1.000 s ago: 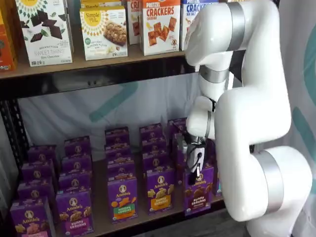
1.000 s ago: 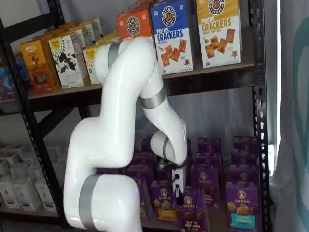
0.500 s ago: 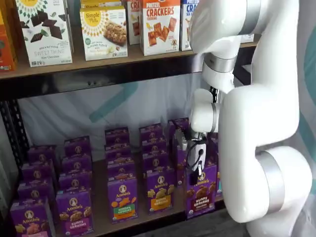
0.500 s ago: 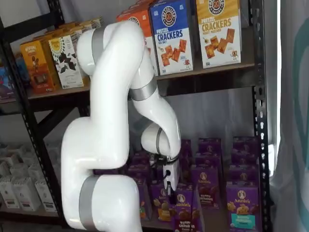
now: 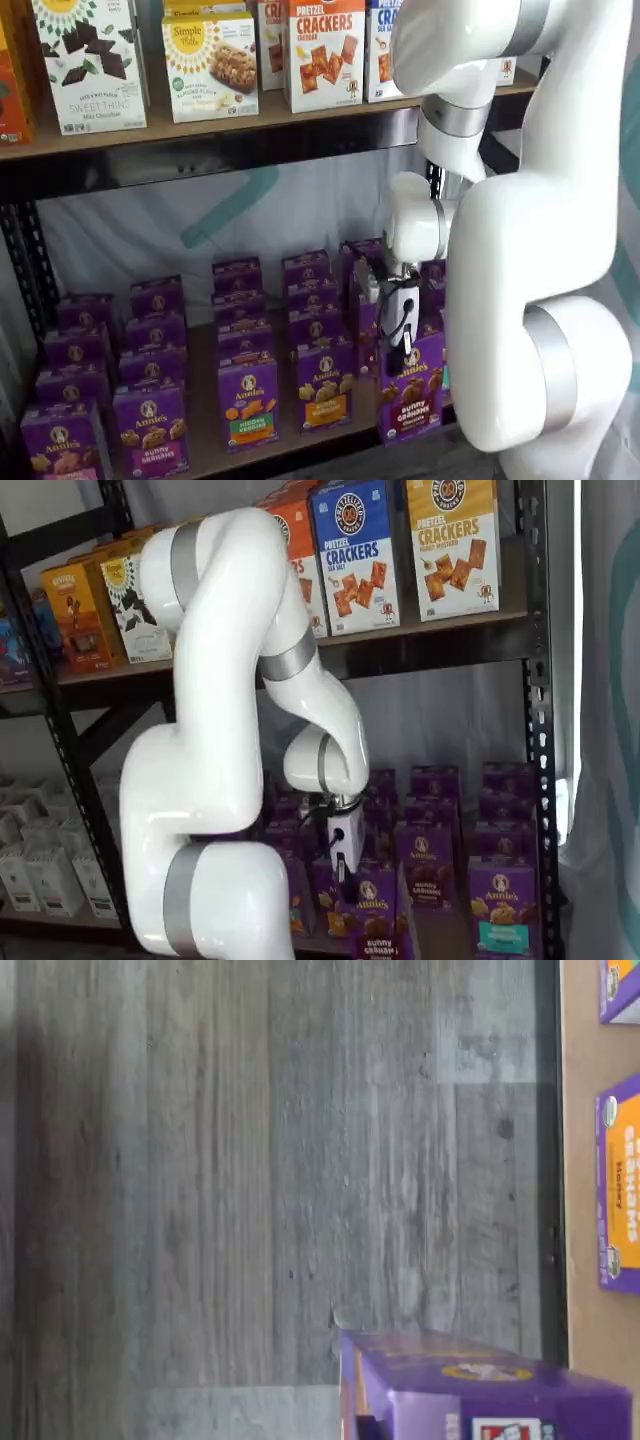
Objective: Pick up the purple box with a brown patch in the center, on the bottom shelf, the fifth box from the left
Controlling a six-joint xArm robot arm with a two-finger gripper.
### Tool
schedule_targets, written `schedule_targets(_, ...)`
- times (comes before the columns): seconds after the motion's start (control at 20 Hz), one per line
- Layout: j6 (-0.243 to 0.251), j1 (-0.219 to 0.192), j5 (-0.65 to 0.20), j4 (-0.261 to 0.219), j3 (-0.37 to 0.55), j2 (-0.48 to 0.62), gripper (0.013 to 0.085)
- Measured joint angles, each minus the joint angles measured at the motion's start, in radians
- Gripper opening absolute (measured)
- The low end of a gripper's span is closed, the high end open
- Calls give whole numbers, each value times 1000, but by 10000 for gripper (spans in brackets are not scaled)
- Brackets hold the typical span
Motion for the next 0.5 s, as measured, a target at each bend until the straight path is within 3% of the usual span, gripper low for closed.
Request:
schedule_targets(0.15,-41,6,68,53,6,-46,330)
schedule_targets(0.5,-74,19,174,113,38,-168,330)
